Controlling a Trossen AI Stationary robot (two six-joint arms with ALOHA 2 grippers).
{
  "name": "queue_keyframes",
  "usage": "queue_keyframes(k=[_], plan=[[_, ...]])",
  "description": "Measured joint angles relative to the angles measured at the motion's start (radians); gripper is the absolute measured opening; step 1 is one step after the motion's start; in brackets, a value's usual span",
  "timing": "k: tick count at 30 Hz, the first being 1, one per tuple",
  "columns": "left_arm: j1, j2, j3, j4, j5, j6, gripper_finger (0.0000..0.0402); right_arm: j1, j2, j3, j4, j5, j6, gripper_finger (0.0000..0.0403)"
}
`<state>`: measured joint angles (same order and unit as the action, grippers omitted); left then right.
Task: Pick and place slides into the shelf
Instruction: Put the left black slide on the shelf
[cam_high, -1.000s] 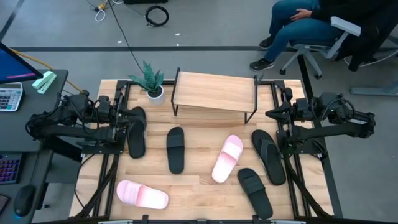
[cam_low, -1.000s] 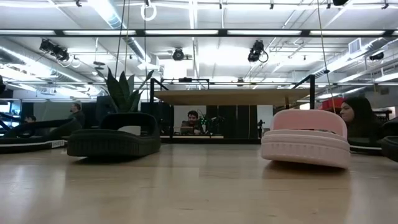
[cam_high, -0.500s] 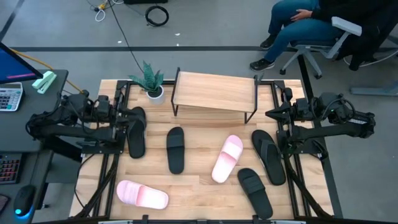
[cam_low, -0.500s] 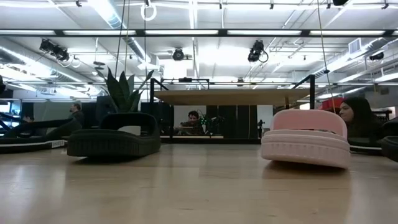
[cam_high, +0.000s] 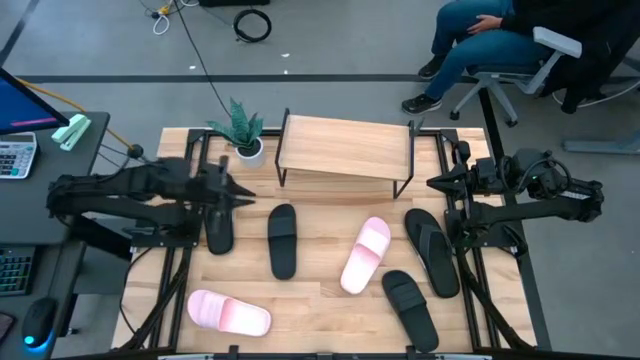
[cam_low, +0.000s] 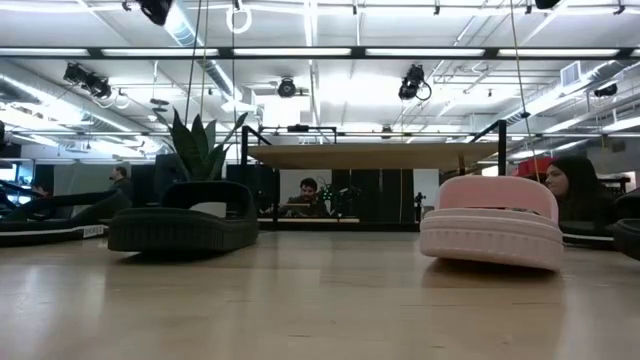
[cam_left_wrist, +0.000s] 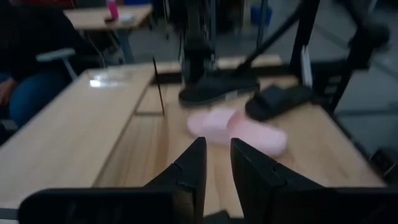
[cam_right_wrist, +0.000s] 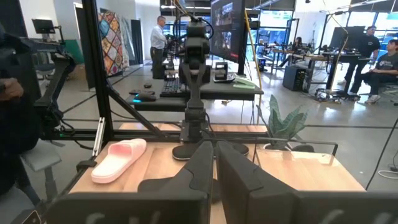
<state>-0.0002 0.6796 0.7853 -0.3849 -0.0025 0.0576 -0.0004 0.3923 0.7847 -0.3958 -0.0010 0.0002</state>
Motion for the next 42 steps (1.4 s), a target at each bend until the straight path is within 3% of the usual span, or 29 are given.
queue_keyframes(k=[7, 10, 21, 30, 42], plan=[[-0.001, 0.16, 0.0, -0.02, 0.0, 0.005, 0.0073, 0.0, 0.0, 0.0, 0.0, 0.0, -0.008, 0.0027], [-0.004, 0.215, 0.0, -0.032, 0.0, -0.018, 0.0074, 0.0, 0.0, 0.0, 0.0, 0.013, -0.096, 0.0027], [-0.004, 0.347, 0.0, -0.113, 0.001, -0.13, 0.0065, 0.0, 0.032, 0.0, 0.084, 0.037, -0.116, 0.0027], [-0.026, 0.469, 0.0, -0.105, 0.0, -0.13, 0.0055, 0.003, 0.153, 0.0, 0.337, 0.024, -0.133, 0.0027], [-0.163, 0.714, 0.0, -0.036, 0.0, -0.02, 0.0051, 0.003, 0.416, 0.0, 0.335, 0.014, 0.1, 0.0027]])
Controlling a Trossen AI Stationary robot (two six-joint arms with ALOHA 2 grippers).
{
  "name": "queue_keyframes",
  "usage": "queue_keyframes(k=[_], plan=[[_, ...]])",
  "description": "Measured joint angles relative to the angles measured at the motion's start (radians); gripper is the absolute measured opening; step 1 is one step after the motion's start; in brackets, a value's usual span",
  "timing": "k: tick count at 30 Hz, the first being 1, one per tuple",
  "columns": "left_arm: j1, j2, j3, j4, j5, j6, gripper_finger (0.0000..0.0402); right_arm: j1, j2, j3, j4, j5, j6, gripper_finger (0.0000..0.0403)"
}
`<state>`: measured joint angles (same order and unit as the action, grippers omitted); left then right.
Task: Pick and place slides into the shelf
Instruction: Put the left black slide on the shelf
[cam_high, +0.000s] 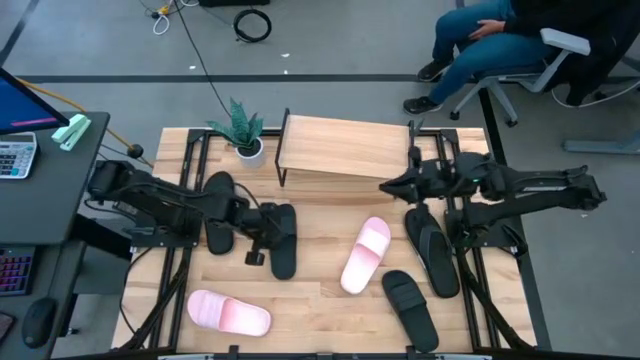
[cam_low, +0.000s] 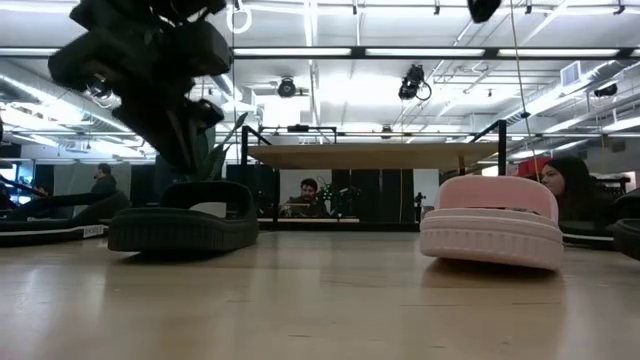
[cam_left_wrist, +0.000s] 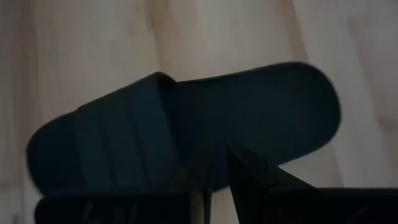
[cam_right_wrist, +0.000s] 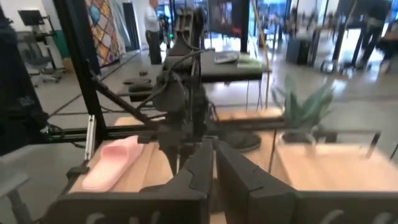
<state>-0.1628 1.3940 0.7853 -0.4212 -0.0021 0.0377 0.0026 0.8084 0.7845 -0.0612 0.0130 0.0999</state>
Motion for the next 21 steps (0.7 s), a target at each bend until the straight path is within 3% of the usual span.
queue_keyframes(k=[3, 8, 15, 21], plan=[[0.008, 0.048, 0.0, 0.046, -0.026, 0.024, 0.0057, 0.0, 0.055, 0.0, -0.001, 0.0, 0.036, 0.0027], [0.008, 0.075, 0.0, 0.055, -0.195, -0.022, 0.0083, 0.0, 0.119, 0.0, 0.008, 0.0, 0.018, 0.0027], [-0.026, 0.064, 0.06, 0.013, -0.205, -0.102, 0.0141, 0.0, 0.178, 0.0, -0.003, 0.001, 0.055, 0.0027], [-0.075, 0.063, 0.162, -0.044, -0.231, -0.025, 0.0174, 0.0, 0.198, 0.0, -0.065, 0.001, 0.064, 0.0039]])
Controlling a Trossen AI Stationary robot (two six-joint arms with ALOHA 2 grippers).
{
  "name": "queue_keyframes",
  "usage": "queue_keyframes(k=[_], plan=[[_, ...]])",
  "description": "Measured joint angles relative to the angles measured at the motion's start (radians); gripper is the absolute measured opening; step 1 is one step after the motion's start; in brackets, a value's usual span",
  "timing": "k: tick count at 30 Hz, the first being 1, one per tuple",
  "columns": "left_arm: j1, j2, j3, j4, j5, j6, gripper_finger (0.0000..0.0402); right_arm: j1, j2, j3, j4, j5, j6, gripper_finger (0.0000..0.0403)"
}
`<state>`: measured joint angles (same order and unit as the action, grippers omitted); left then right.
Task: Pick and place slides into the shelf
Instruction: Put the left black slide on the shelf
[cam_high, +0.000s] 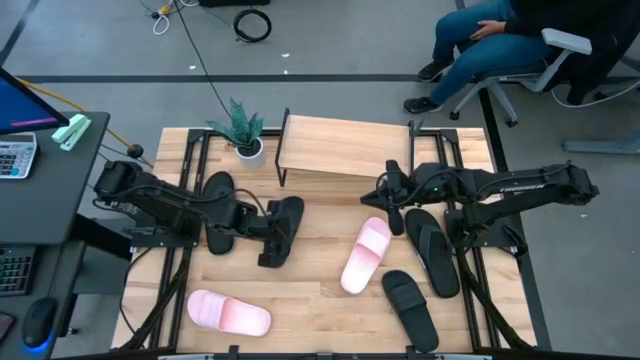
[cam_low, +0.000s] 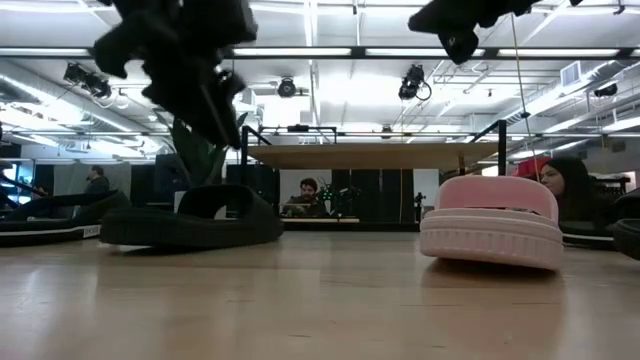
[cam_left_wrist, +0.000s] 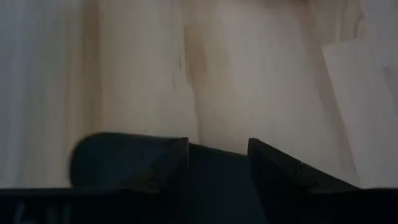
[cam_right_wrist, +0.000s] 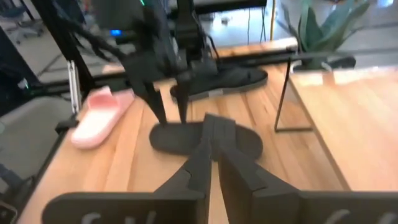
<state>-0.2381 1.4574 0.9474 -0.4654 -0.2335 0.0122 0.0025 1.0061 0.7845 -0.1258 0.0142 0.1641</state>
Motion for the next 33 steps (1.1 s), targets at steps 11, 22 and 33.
queue_keyframes(k=[11, 22, 33], plan=[[0.038, 0.03, 0.009, -0.097, -0.123, 0.013, 0.0177, 0.016, 0.01, 0.0, -0.025, 0.042, -0.058, 0.0078], [0.094, 0.156, -0.008, -0.09, -0.294, 0.043, 0.0174, 0.017, 0.068, 0.0, -0.03, 0.087, -0.148, 0.0131], [0.185, 0.187, -0.007, -0.071, -0.305, 0.052, 0.0146, 0.018, 0.132, 0.0, -0.034, 0.148, -0.15, 0.0156]])
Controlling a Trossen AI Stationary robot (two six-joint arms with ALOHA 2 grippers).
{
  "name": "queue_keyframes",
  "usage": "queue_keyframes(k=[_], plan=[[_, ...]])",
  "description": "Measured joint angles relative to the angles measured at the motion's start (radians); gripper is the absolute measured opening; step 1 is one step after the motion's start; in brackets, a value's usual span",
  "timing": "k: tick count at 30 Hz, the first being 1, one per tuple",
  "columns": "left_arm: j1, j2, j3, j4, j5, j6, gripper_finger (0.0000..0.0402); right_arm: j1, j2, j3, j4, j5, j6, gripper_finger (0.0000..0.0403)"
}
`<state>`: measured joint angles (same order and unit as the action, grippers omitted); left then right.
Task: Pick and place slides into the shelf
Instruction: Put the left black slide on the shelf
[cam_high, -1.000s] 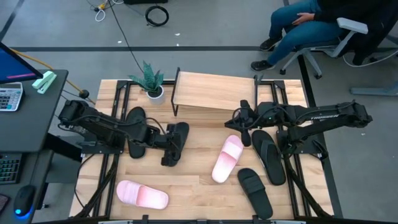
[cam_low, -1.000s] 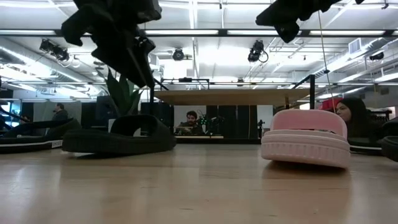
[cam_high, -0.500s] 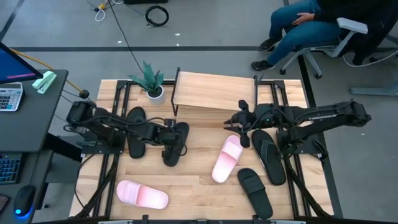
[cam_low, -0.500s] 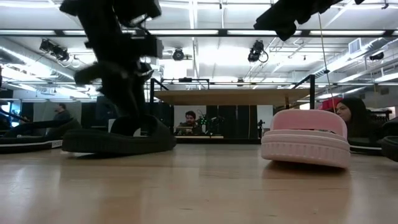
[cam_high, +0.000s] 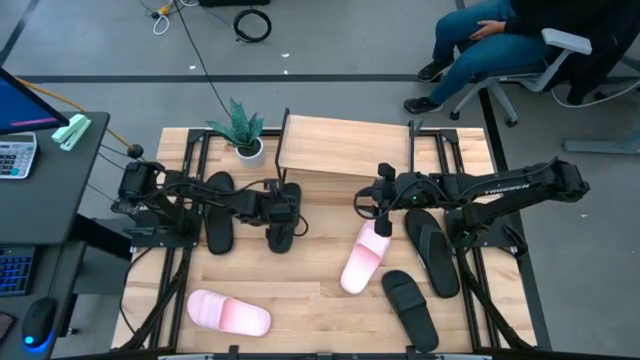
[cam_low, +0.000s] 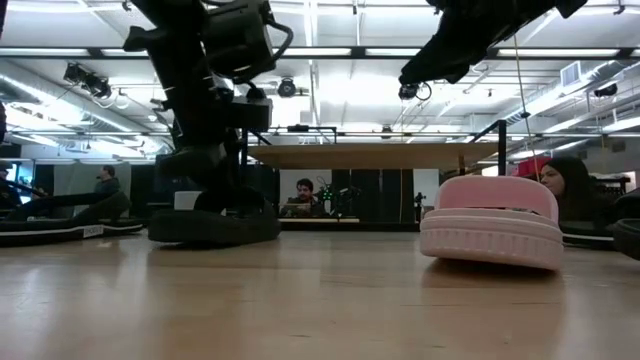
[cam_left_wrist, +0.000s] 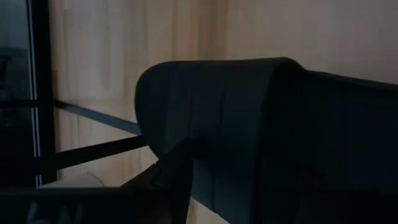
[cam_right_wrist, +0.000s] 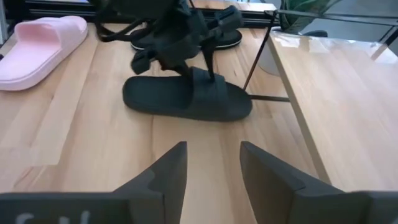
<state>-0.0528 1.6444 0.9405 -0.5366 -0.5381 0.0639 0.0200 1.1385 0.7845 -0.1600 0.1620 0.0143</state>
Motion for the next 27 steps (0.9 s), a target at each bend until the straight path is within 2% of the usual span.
queue_keyframes(k=[5, 10, 14, 18, 21, 27], plan=[[0.024, 0.0, 0.0, 0.018, 0.001, -0.047, 0.011, 0.0, -0.009, 0.0, 0.0, 0.0, 0.008, 0.0156], [-0.007, -0.001, 0.002, 0.009, 0.019, -0.132, 0.002, 0.0, -0.019, 0.0, 0.0, 0.0, 0.044, 0.0155], [-0.086, -0.006, 0.068, -0.096, 0.087, -0.197, 0.002, 0.0, -0.021, 0.0, 0.0, 0.0, 0.045, 0.0154], [-0.173, -0.006, 0.218, -0.293, 0.099, -0.219, 0.0012, 0.0, -0.021, 0.0, 0.0, 0.0, 0.046, 0.0154], [-0.228, -0.007, 0.341, -0.402, 0.024, -0.219, 0.0013, 0.0, -0.021, 0.0, 0.0, 0.0, 0.046, 0.0154], [-0.267, -0.007, 0.574, -0.625, -0.255, -0.216, 0.0012, 0.0, -0.021, 0.0, 0.0, -0.001, 0.064, 0.0154]])
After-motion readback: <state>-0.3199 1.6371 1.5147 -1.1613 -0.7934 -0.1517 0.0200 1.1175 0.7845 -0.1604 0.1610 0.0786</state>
